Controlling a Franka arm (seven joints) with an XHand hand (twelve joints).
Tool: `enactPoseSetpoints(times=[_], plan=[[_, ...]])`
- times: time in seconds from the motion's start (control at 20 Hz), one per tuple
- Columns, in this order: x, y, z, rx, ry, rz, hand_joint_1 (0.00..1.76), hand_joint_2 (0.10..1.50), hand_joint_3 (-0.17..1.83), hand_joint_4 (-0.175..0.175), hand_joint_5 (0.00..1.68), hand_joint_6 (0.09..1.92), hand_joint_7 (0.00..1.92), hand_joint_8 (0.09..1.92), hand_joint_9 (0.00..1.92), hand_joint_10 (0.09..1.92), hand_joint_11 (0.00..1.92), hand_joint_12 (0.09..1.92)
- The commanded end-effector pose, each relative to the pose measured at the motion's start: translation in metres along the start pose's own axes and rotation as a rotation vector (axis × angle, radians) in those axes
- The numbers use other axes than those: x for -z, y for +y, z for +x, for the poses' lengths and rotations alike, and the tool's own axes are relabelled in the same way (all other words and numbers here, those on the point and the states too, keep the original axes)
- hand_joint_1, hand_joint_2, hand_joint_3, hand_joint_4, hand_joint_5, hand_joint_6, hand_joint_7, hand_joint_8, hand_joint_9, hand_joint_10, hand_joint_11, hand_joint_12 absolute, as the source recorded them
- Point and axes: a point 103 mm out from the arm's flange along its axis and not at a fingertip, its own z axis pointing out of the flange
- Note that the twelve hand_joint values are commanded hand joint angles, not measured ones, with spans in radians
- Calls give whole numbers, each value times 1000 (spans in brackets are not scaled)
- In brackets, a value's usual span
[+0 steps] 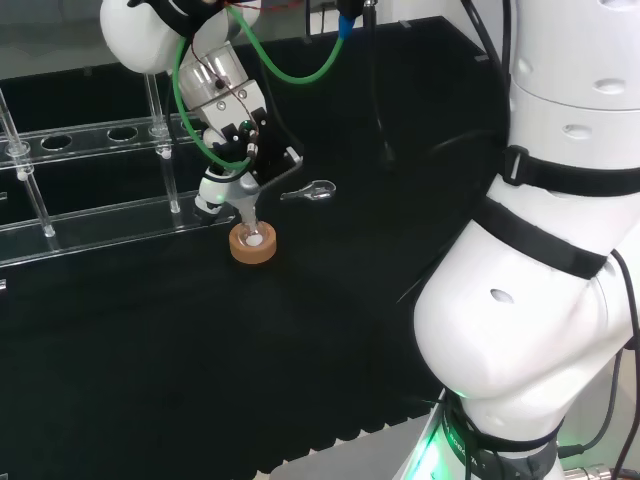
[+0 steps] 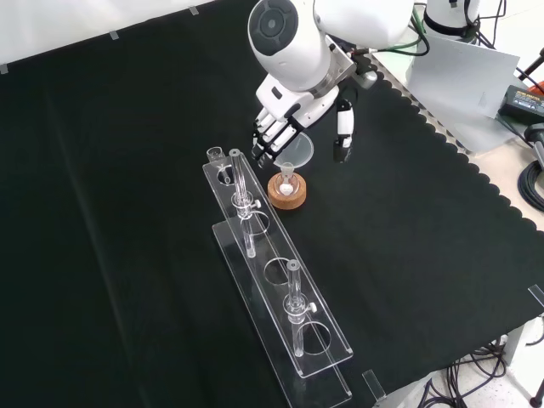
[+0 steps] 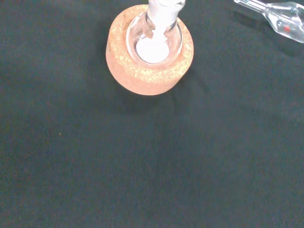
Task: Remove the funnel from the round-bottom flask.
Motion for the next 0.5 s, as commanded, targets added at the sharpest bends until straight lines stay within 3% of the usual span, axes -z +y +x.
enactPoseSetpoints(times=[0.05, 0.5], plan=[[0, 8, -1, -3, -29, 15, 611, 725, 173, -11, 41, 87, 0, 192, 0, 833, 269, 1489], [-10, 17, -8, -16, -99, 64, 737, 720, 239, -5, 86, 87, 0, 252, 19, 914, 271, 1491]])
